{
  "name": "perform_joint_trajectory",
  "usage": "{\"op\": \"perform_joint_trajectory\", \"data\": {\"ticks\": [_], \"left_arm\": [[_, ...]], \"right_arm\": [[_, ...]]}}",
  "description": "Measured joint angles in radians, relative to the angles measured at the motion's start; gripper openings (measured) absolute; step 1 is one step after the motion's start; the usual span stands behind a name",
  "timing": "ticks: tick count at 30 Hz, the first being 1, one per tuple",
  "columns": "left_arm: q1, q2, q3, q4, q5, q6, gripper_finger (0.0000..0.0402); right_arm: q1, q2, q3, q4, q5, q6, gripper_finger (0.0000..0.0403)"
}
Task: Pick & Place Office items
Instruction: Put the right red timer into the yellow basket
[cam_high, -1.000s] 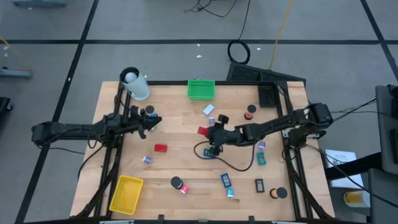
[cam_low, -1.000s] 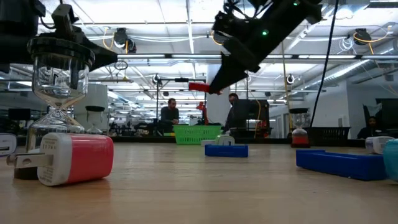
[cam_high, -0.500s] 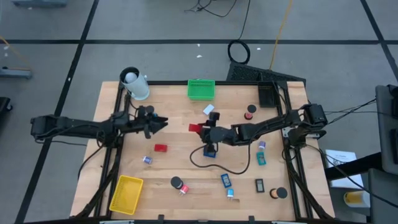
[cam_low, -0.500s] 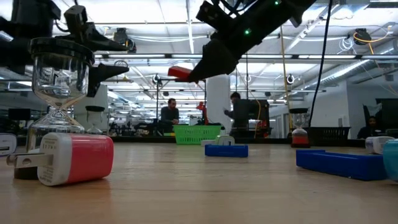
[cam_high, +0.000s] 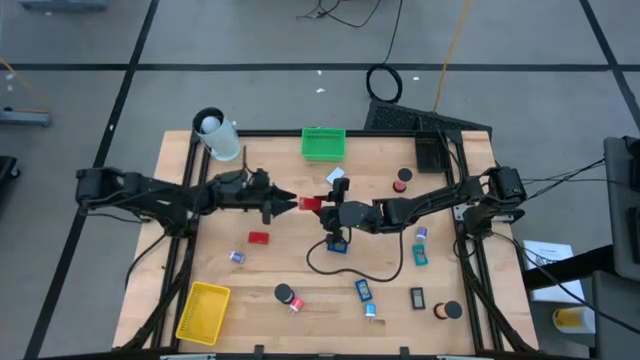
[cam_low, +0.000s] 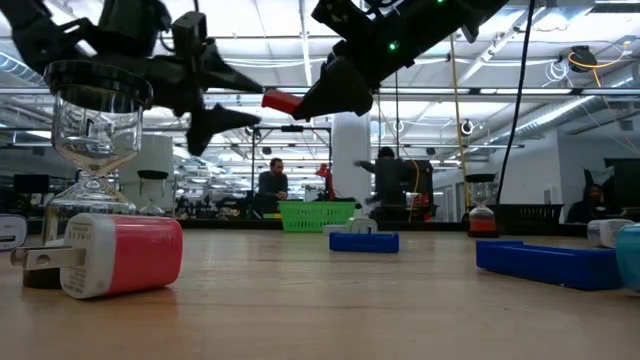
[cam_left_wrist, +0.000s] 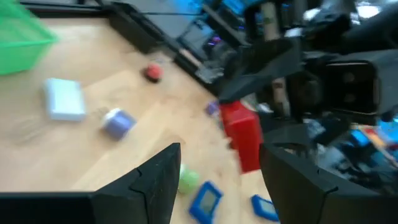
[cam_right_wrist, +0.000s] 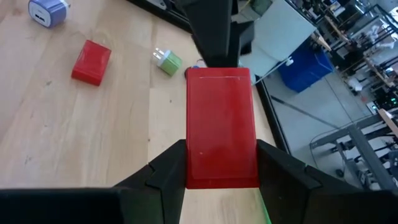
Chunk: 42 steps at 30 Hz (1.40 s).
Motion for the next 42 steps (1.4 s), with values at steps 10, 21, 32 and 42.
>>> {"op": "perform_joint_trajectory", "data": {"ticks": [10,21,32,42], "left_arm": [[0.0,0.165,0.083,0.119,0.08,-0.013,0.0223],[0.0,0.186,0.106,0.111,0.109,0.006,0.0172],[0.001,0.186,0.106,0.106,0.088,0.054,0.0064],[0.004,0.184,0.107,0.109,0.047,0.061,0.0064]], "right_arm": [[0.0,0.0,0.0,0.0,0.029,-0.022,0.0161],[0.0,0.0,-0.001,0.001,0.048,-0.038,0.0162],[0.006,0.0,-0.001,0.008,0.056,-0.043,0.0179],[0.064,-0.043,-0.002,-0.034,0.318,-0.043,0.0276]]}}
